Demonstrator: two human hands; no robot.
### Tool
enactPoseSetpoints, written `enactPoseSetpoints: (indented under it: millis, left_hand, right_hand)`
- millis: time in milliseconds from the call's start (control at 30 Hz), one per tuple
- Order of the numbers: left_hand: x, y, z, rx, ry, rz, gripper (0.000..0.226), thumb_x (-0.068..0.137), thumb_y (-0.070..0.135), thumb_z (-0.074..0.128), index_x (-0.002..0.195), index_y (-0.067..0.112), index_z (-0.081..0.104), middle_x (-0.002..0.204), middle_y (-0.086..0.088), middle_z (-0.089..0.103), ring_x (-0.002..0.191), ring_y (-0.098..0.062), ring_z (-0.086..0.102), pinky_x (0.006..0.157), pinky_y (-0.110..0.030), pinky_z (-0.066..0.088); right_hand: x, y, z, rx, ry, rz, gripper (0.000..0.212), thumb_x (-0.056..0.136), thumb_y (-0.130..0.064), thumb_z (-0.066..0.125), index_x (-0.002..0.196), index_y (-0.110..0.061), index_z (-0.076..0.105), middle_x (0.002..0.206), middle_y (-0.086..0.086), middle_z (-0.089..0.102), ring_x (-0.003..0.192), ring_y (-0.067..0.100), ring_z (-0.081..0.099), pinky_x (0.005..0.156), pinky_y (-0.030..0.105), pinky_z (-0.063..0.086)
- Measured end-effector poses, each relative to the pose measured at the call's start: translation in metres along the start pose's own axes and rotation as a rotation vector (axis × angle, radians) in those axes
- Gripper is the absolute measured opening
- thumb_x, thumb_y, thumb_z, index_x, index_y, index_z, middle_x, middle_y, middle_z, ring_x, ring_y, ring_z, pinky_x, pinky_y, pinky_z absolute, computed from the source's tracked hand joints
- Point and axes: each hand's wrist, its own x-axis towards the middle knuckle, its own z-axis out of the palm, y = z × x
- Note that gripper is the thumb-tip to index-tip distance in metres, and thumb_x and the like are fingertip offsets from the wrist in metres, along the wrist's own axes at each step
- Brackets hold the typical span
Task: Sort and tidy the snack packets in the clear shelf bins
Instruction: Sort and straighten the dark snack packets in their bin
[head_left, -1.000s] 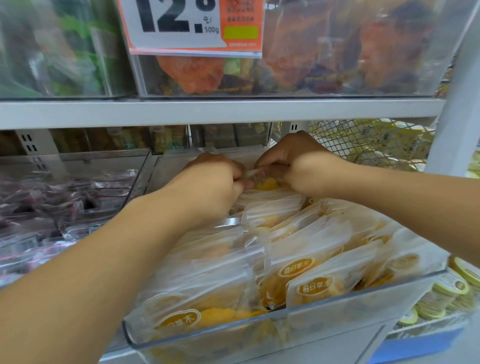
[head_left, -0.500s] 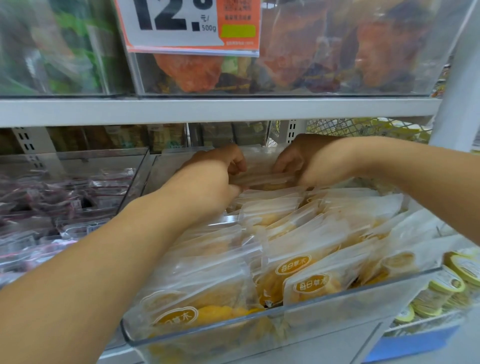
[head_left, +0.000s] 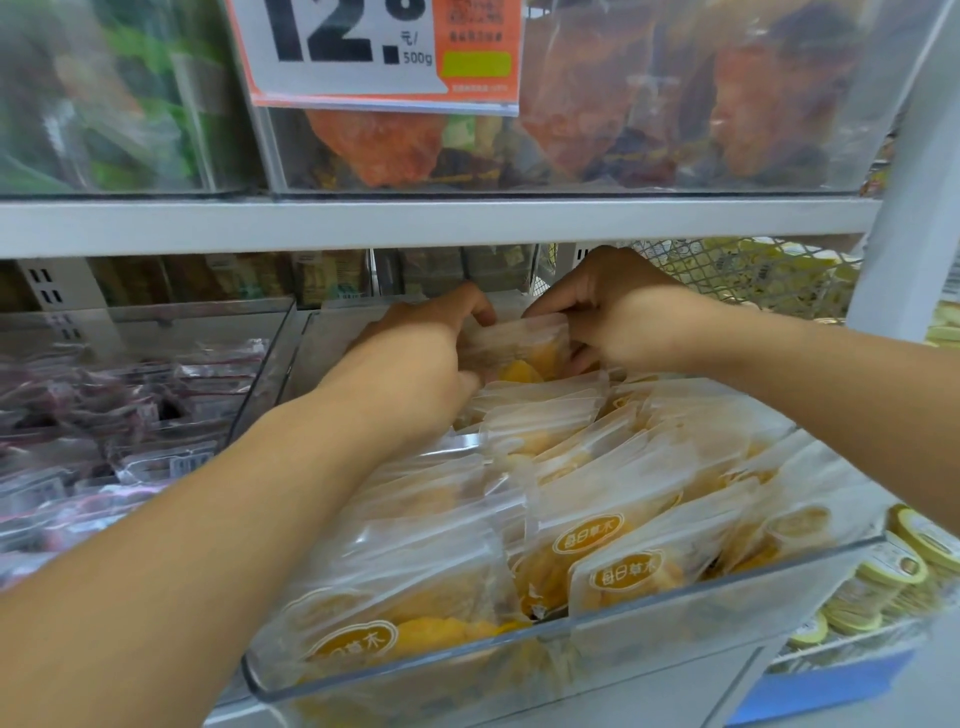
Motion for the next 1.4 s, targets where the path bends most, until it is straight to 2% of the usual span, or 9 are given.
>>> enactPoseSetpoints:
  millis: [233,367,500,700,867,933,1100,1267,1400]
  left_hand:
    - [0.002,-0.001,0.003,-0.026,0.0,0.111,0.034,0.091,0.022,0.071,0.074,0.051,0.062,0.096,0.007,0.068,0.095,-0.017,0.064,0.081,-0.03,0.051]
    - [0.012,-0.001,0.011,-0.076,-0.072,0.159,0.015,0.087,0.017,0.078,0.093,0.029,0.082,0.105,0.012,0.075,0.101,-0.01,0.067,0.096,-0.03,0.051]
    - [0.018,0.002,0.012,-0.014,-0.151,0.141,0.013,0.089,0.027,0.077,0.097,0.036,0.081,0.106,0.006,0.075,0.103,-0.019,0.068,0.096,-0.034,0.052]
    - [0.008,0.007,0.004,0.083,-0.153,0.176,0.021,0.098,0.037,0.059,0.112,0.032,0.075,0.121,0.007,0.067,0.118,-0.017,0.058,0.1,-0.032,0.045]
    - [0.006,0.005,-0.004,-0.007,-0.072,0.158,0.021,0.097,0.025,0.061,0.113,0.03,0.074,0.135,0.012,0.062,0.118,-0.011,0.058,0.098,-0.02,0.043]
    - [0.007,0.007,-0.002,0.027,-0.081,0.197,0.027,0.097,0.015,0.057,0.11,0.03,0.075,0.125,0.011,0.068,0.108,-0.015,0.063,0.097,-0.031,0.05]
    - [0.009,0.009,0.0,0.109,-0.042,0.161,0.032,0.099,0.015,0.054,0.119,0.032,0.071,0.098,0.014,0.064,0.088,-0.01,0.056,0.072,-0.02,0.04]
    - [0.008,0.01,0.0,0.123,-0.033,0.144,0.032,0.1,0.022,0.056,0.128,0.03,0.067,0.129,0.012,0.065,0.116,-0.01,0.057,0.091,-0.015,0.036]
    - [0.006,0.009,-0.001,0.075,-0.016,0.097,0.032,0.097,0.015,0.058,0.121,0.032,0.07,0.122,0.011,0.068,0.11,-0.011,0.062,0.094,-0.02,0.045]
  right_hand:
    - [0.012,0.001,0.007,-0.028,-0.188,0.035,0.009,0.089,-0.023,0.073,0.097,-0.02,0.078,0.09,0.001,0.075,0.093,0.021,0.072,0.08,0.028,0.06]
    - [0.007,0.001,-0.009,0.213,-0.449,0.187,0.043,0.082,-0.049,0.068,0.115,-0.021,0.072,0.113,-0.002,0.074,0.109,0.018,0.069,0.095,0.031,0.055]
    - [0.001,-0.004,-0.012,-0.033,-0.505,0.121,0.025,0.09,-0.048,0.064,0.107,-0.032,0.073,0.098,-0.019,0.074,0.094,0.003,0.067,0.077,0.018,0.052]
    - [-0.005,-0.006,-0.02,-0.047,-0.618,0.139,0.032,0.082,-0.061,0.062,0.103,-0.038,0.071,0.089,-0.03,0.069,0.088,-0.01,0.062,0.081,0.024,0.046]
    - [-0.003,0.002,-0.011,-0.163,-0.403,0.009,0.026,0.084,-0.059,0.064,0.104,-0.045,0.073,0.092,-0.021,0.073,0.093,0.011,0.066,0.093,0.038,0.054]
    - [-0.001,0.005,-0.007,-0.241,-0.351,-0.03,0.017,0.094,-0.043,0.065,0.11,-0.045,0.072,0.102,-0.008,0.075,0.099,0.025,0.068,0.095,0.047,0.055]
    - [-0.015,0.0,-0.009,-0.294,0.019,-0.233,0.015,0.08,-0.033,0.081,0.094,-0.038,0.075,0.091,-0.02,0.068,0.07,-0.005,0.061,0.063,0.009,0.045]
    - [-0.017,0.004,-0.009,-0.494,0.067,-0.253,0.009,0.079,-0.017,0.08,0.081,-0.026,0.079,0.093,-0.008,0.069,0.082,0.015,0.065,0.077,0.029,0.054]
    - [-0.016,0.02,-0.008,-0.629,0.048,-0.196,0.02,0.081,-0.006,0.073,0.088,-0.023,0.081,0.091,-0.007,0.064,0.088,0.021,0.063,0.074,0.024,0.046]
